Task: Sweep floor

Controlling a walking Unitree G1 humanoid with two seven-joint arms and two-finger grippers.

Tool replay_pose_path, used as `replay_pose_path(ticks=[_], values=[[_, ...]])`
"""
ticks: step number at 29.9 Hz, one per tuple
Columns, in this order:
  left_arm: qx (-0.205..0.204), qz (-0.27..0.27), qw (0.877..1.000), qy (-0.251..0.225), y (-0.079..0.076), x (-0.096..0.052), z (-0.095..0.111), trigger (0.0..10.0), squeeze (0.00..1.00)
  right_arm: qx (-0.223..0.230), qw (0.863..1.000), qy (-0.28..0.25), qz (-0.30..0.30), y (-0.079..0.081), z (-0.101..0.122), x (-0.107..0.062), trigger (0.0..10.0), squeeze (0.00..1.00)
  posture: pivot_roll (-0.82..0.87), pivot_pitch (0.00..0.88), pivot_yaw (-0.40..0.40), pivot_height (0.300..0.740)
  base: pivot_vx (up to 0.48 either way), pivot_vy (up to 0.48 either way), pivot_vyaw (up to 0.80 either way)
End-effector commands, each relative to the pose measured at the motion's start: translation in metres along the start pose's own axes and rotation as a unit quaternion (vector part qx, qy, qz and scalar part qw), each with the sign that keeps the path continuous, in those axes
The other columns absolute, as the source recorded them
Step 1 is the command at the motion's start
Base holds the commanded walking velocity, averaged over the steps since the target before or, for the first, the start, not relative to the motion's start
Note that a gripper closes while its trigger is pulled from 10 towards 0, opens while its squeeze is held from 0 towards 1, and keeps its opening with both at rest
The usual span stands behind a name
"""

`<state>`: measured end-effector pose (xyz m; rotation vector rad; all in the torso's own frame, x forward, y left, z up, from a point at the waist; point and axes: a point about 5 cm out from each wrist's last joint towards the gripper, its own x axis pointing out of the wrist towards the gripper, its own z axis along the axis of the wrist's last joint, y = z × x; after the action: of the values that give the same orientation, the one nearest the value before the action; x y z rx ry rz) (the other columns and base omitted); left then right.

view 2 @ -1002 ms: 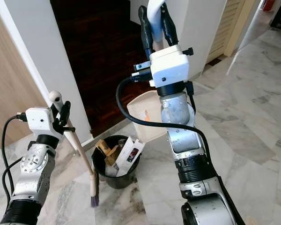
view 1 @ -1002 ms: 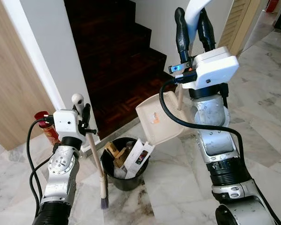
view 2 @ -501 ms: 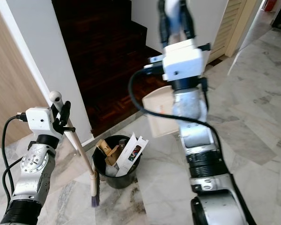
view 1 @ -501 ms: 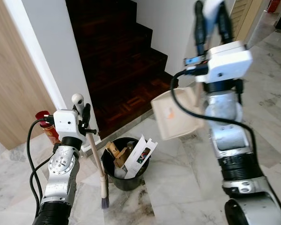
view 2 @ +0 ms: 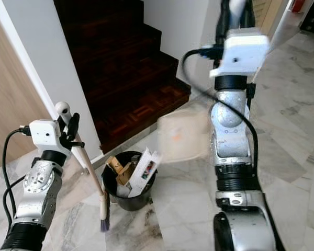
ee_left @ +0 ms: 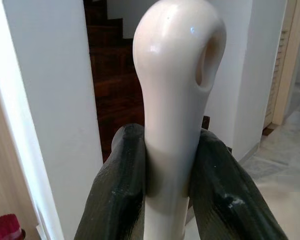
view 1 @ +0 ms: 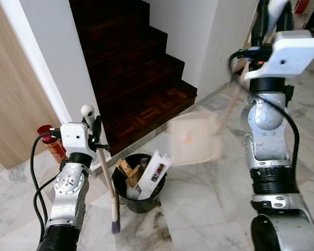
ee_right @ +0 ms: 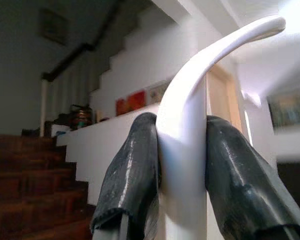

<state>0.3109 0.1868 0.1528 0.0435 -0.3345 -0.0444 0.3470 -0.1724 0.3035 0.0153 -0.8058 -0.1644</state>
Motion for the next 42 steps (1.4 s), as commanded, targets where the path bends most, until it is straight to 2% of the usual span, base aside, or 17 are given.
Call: replay_pose_path(ticks=[1, 7, 13, 16, 17, 18, 20, 23, 29, 33, 36, 42], values=[[-0.001, -0.011, 1.000, -0.026, -0.003, 0.005, 0.010, 10.0, 0.00, 0.024, 1.000, 0.002, -0.005, -0.001, 0.003, 0.004, 10.0, 0.00, 0.04, 0.034, -0.024, 0.740, 0.000, 0.000, 0.00], [-0.001, -0.015, 1.000, -0.024, -0.004, 0.004, 0.009, 10.0, 0.00, 0.022, 0.999, 0.018, -0.015, -0.012, -0.001, -0.001, 10.0, 0.00, 0.04, 0.038, -0.018, 0.740, 0.000, 0.000, 0.00], [-0.001, -0.017, 1.000, -0.023, -0.005, 0.004, 0.009, 10.0, 0.00, 0.008, 1.000, 0.017, -0.021, -0.022, 0.001, 0.002, 10.0, 0.00, 0.04, 0.037, -0.016, 0.740, 0.000, 0.000, 0.00], [0.000, -0.016, 1.000, -0.023, -0.004, 0.004, 0.009, 10.0, 0.00, -0.022, 0.999, 0.002, -0.033, -0.033, 0.006, 0.008, 10.0, 0.00, 0.04, 0.037, -0.017, 0.740, 0.000, 0.000, 0.00], [0.001, -0.015, 1.000, -0.023, -0.003, 0.004, 0.009, 10.0, 0.00, -0.053, 0.998, -0.013, -0.040, -0.041, 0.011, 0.012, 10.0, 0.00, 0.04, 0.037, -0.017, 0.740, 0.000, 0.000, 0.00], [0.001, -0.015, 1.000, -0.023, -0.003, 0.004, 0.009, 10.0, 0.00, -0.053, 0.998, -0.013, -0.040, -0.041, 0.011, 0.012, 10.0, 0.00, 0.04, 0.037, -0.017, 0.740, 0.000, 0.000, 0.00], [0.001, -0.016, 1.000, -0.023, -0.003, 0.004, 0.009, 10.0, 0.00, -0.090, 0.995, -0.027, -0.035, -0.046, 0.015, 0.015, 10.0, 0.00, 0.04, 0.037, -0.017, 0.740, 0.000, 0.000, 0.00], [0.000, -0.016, 1.000, -0.023, -0.003, 0.004, 0.009, 10.0, 0.00, -0.118, 0.992, -0.034, -0.024, -0.048, 0.017, 0.016, 10.0, 0.00, 0.04, 0.037, -0.017, 0.740, 0.000, 0.000, 0.00], [0.000, -0.018, 1.000, -0.024, -0.004, 0.004, 0.009, 10.0, 0.00, -0.095, 0.995, -0.008, -0.006, -0.039, 0.005, 0.007, 10.0, 0.00, 0.04, 0.030, -0.017, 0.740, 0.000, 0.000, 0.00], [0.001, -0.017, 1.000, -0.024, -0.004, 0.004, 0.009, 10.0, 0.00, -0.076, 0.997, 0.010, -0.013, -0.038, -0.002, 0.002, 10.0, 0.00, 0.05, 0.026, -0.019, 0.740, 0.000, 0.000, 0.00], [0.003, -0.017, 1.000, -0.023, -0.002, 0.003, 0.009, 10.0, 0.00, -0.060, 0.997, 0.028, -0.031, -0.046, -0.006, -0.001, 10.0, 0.00, 0.04, 0.022, -0.020, 0.740, 0.000, 0.000, 0.00], [0.002, -0.018, 1.000, -0.022, -0.003, 0.003, 0.009, 10.0, 0.00, -0.089, 0.995, 0.023, -0.046, -0.061, -0.002, 0.000, 10.0, 0.00, 0.04, 0.022, -0.020, 0.740, 0.000, 0.000, 0.00]])
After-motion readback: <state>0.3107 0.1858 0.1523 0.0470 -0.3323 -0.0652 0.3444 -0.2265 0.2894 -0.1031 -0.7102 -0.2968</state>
